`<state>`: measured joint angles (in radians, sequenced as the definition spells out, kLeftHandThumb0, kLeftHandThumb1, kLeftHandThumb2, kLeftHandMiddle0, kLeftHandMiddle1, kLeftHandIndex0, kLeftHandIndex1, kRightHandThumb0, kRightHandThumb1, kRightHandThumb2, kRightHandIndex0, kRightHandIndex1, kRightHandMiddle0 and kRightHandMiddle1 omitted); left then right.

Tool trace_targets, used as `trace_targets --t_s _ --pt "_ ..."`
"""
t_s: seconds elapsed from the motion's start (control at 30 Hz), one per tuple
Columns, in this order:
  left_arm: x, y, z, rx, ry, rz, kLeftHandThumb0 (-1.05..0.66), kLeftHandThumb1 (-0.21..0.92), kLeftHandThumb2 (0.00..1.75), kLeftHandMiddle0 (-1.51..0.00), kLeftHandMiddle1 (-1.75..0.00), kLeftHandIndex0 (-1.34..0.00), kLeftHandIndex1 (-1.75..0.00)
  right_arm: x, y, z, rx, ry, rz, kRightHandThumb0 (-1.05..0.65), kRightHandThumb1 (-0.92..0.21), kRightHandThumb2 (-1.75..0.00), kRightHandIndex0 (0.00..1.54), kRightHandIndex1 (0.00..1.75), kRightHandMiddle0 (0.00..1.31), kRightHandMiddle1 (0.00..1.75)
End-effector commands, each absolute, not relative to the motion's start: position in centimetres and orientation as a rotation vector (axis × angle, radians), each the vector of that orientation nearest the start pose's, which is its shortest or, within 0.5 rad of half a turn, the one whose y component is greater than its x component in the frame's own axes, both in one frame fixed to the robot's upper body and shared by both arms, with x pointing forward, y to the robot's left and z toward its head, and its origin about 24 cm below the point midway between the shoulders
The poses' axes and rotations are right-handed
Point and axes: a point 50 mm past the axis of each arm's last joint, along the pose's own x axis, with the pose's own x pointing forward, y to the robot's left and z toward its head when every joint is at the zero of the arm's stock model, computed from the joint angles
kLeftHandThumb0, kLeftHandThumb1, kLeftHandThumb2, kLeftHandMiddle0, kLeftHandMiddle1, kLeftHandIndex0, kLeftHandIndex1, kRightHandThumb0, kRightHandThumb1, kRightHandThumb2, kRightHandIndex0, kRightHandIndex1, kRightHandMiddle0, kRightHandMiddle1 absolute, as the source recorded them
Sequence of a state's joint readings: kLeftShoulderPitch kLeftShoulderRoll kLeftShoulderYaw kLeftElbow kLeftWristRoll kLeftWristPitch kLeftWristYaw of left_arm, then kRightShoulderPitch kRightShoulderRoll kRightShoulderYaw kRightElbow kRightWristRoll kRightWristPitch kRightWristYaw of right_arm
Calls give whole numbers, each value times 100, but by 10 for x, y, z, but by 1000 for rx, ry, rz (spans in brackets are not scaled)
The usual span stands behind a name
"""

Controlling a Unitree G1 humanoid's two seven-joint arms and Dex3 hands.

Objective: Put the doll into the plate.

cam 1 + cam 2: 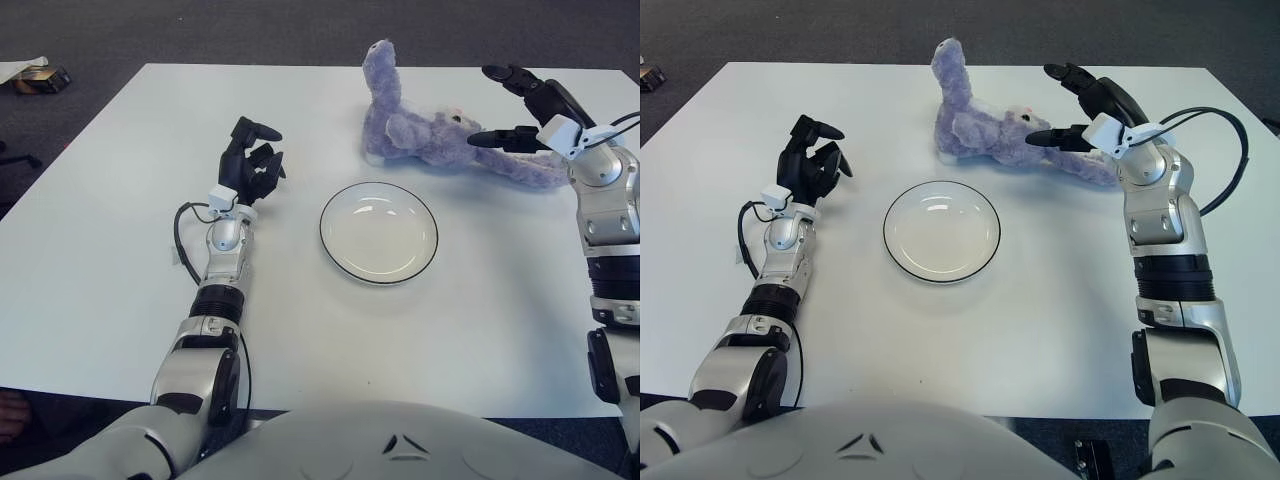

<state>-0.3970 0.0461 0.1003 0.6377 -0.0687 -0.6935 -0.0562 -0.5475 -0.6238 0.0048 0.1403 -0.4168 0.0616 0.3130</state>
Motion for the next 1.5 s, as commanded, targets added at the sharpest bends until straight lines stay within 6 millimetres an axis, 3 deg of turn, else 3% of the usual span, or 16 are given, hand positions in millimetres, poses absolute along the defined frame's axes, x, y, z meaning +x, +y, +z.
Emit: trace_targets --t_s 0.0,0.33,0.47,1.47 --pt "288 156 20 -12 -263 -10 -36 92 31 -96 -175 -43 -152 339 -234 194 -1116 -170 60 -69 -91 0 12 0 20 2" --pt "288 156 20 -12 -263 -10 -36 92 31 -96 -175 -43 -152 341 -234 190 -1183 -163 32 -69 -88 0 11 0 19 1" --pt "289 156 20 -12 -262 -10 -36 92 31 -96 -175 -43 -152 348 -235 178 -1243 -101 -7 -76 -90 -1 4 0 15 0" --pt "287 156 21 -13 -271 -6 -36 92 31 -95 -175 -43 -152 364 -238 154 -1155 -57 26 -84 -90 0 0 0 12 0"
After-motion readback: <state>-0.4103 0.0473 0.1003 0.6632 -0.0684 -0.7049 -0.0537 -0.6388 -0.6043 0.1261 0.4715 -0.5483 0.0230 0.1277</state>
